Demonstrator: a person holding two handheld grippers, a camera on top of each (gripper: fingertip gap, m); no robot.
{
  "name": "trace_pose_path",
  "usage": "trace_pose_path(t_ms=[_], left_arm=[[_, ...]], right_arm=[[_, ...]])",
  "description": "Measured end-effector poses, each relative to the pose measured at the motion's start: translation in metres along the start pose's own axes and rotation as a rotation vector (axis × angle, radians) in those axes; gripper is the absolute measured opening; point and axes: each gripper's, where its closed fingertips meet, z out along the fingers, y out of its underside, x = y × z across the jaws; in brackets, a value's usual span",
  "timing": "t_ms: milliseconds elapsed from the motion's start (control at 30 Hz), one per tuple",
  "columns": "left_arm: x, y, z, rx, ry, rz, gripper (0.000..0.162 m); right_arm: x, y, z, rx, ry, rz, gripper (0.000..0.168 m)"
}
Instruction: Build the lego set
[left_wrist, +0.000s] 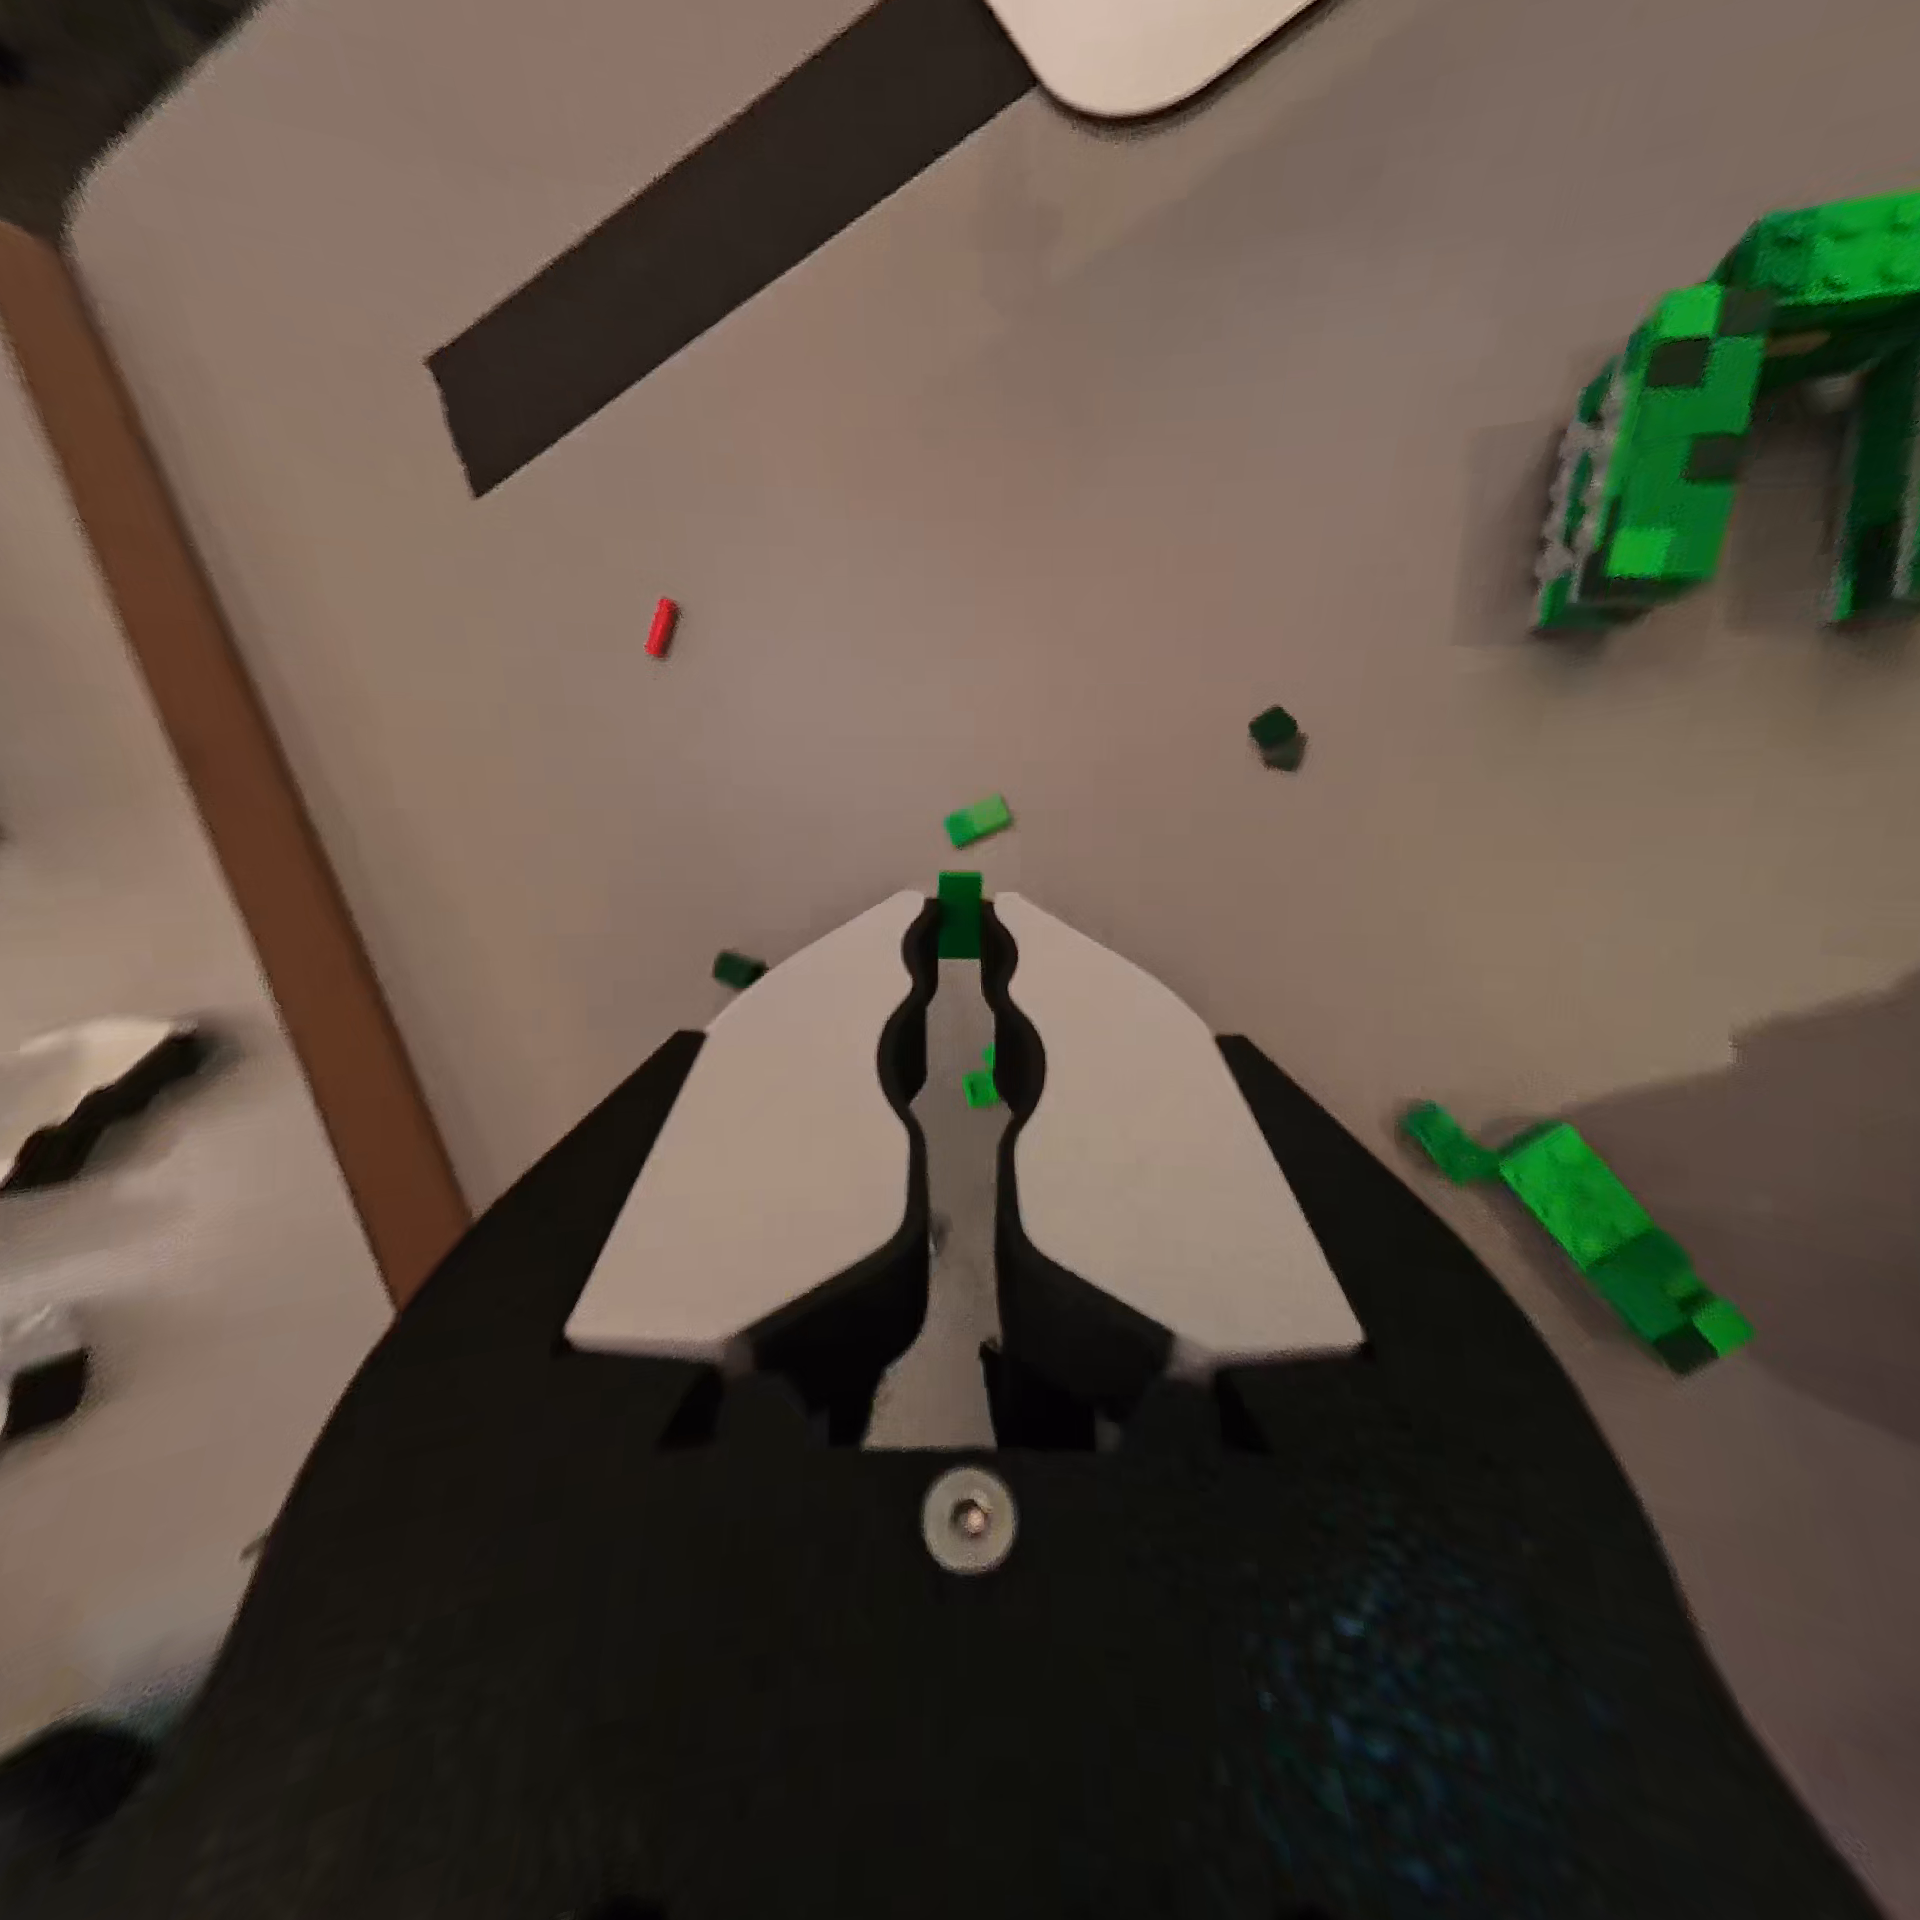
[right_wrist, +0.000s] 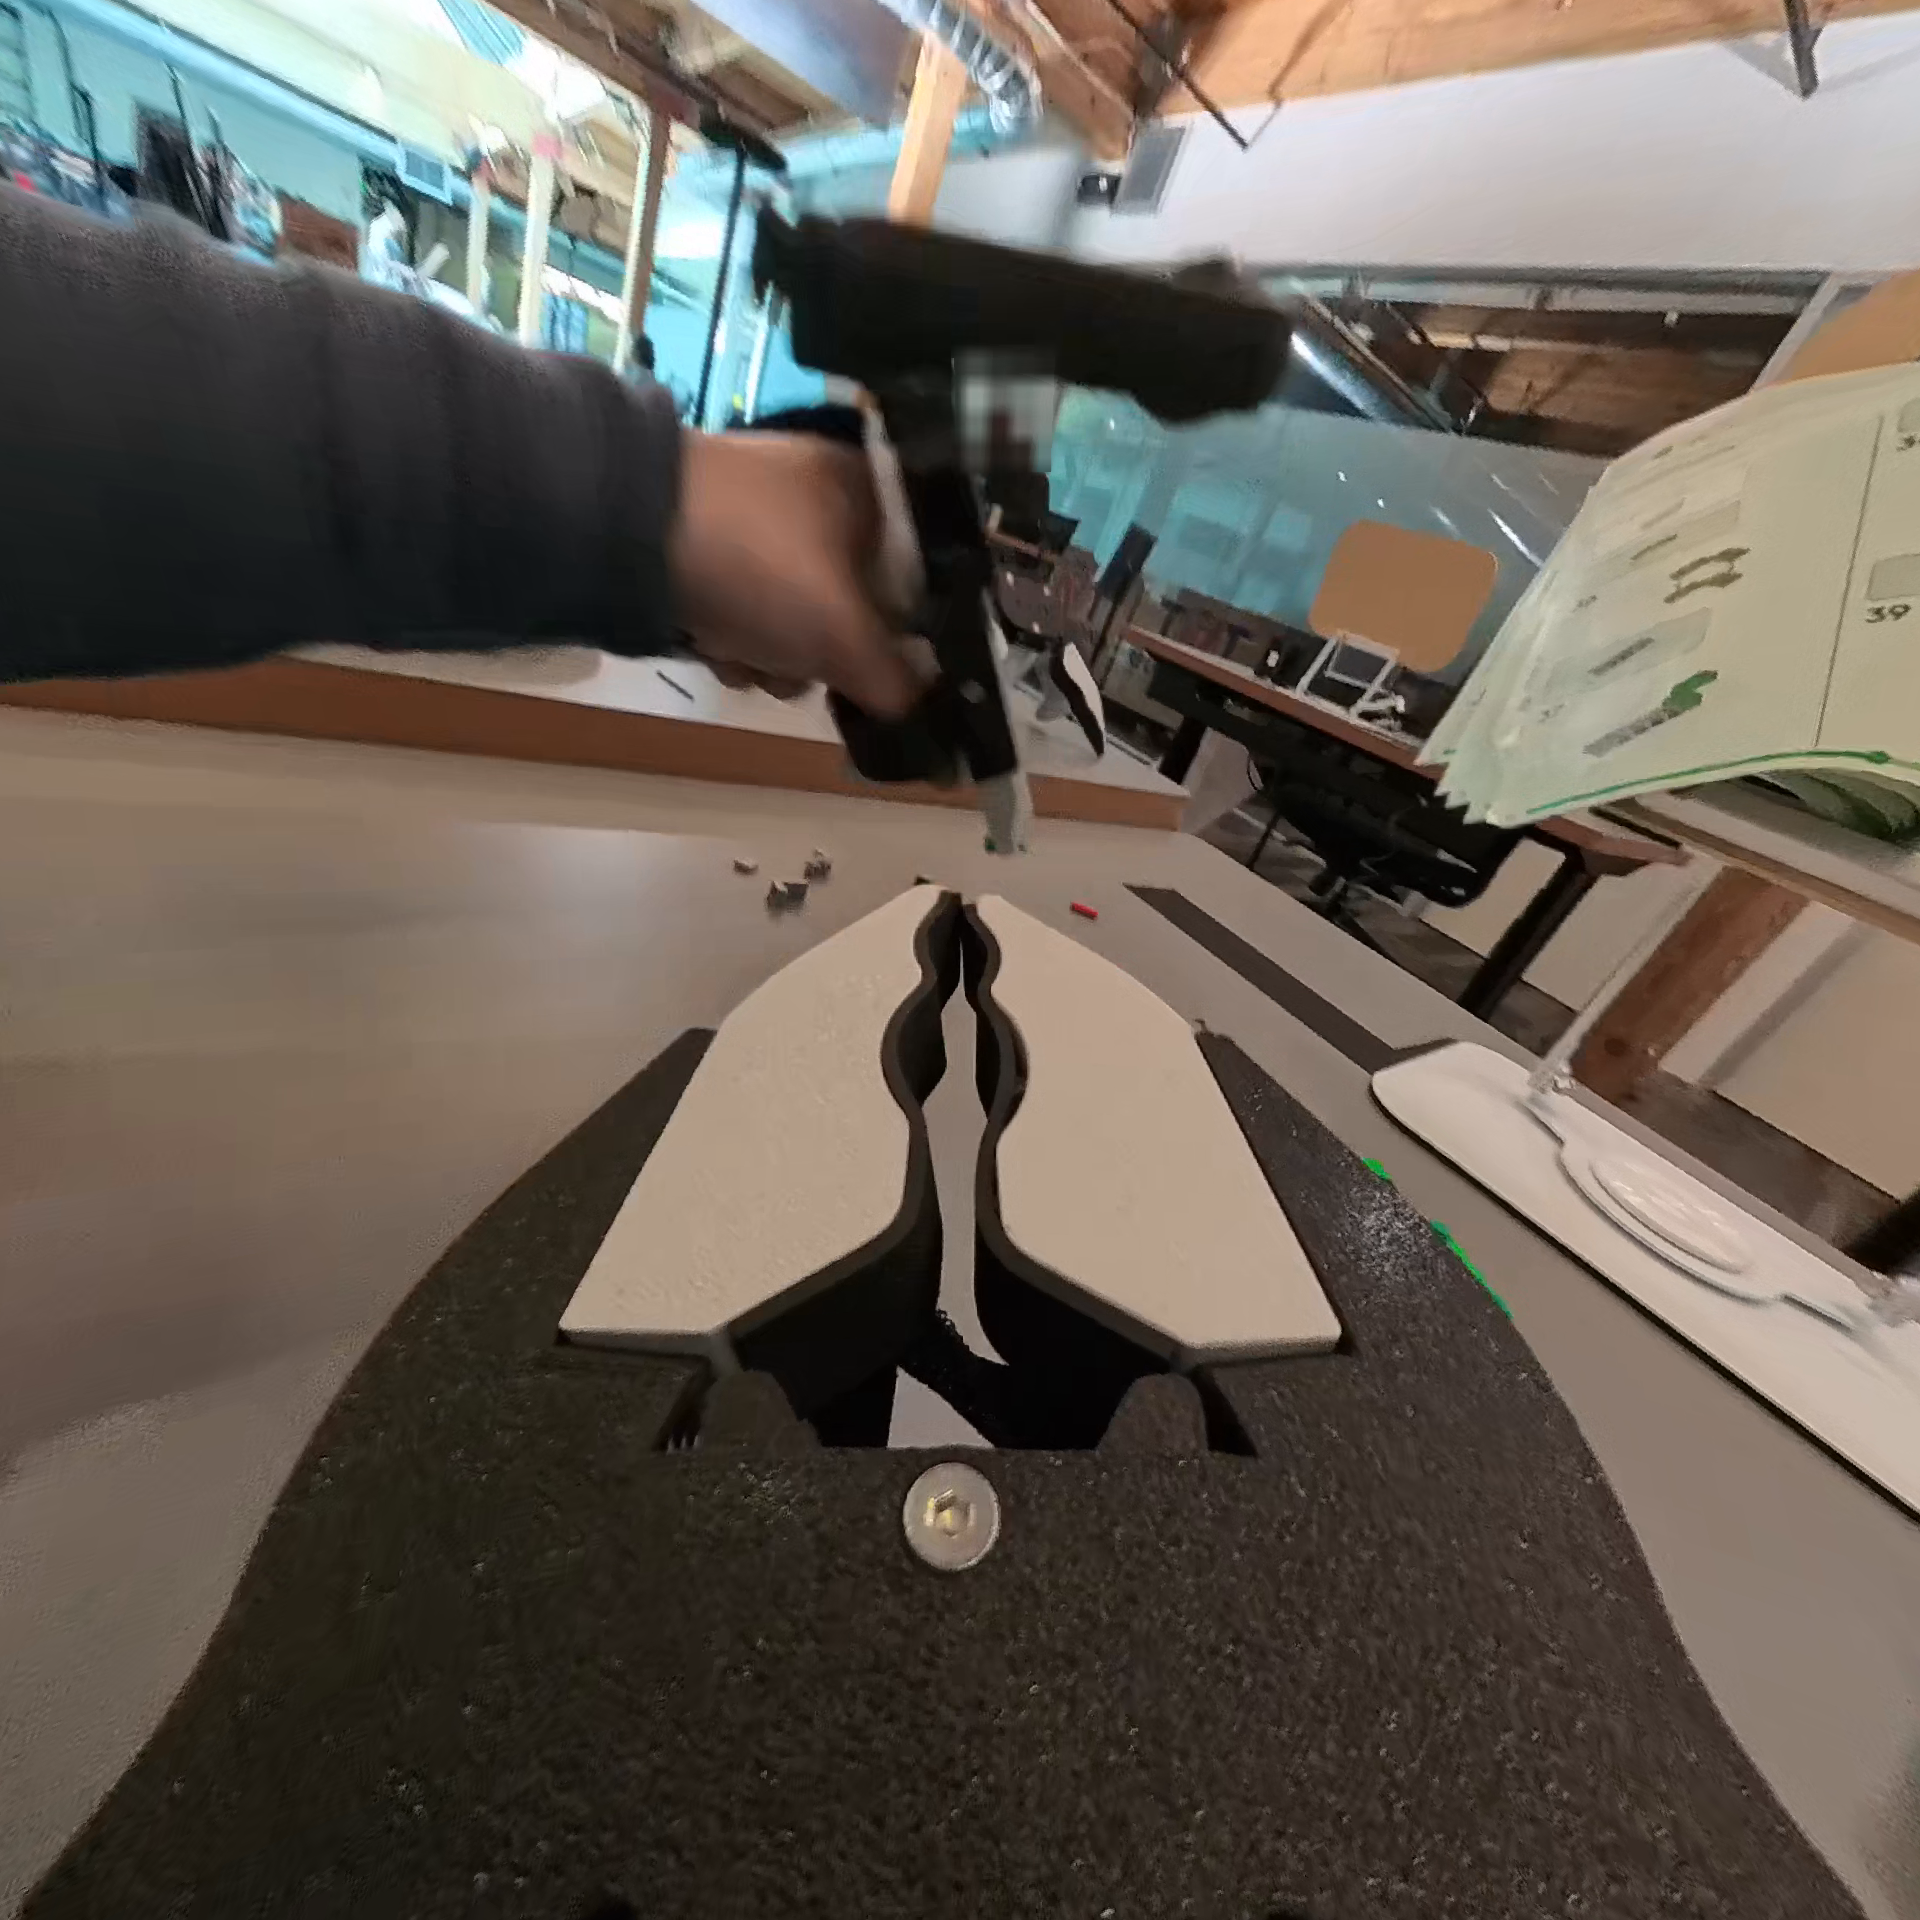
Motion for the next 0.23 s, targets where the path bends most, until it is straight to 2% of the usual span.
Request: trace_pose_path(t_ms=[100,233], left_arm=[[0.01,0.018,-0.028,0.06,-0.07,0.014,0.007],[0.032,0.047,-0.047,0.076,-0.094,0.033,0.007]], right_arm=[[0.002,0.004,0.002,-0.034,0.015,0.012,0.0],[0.003,0.004,0.002,-0.038,0.017,0.017,0.0]])
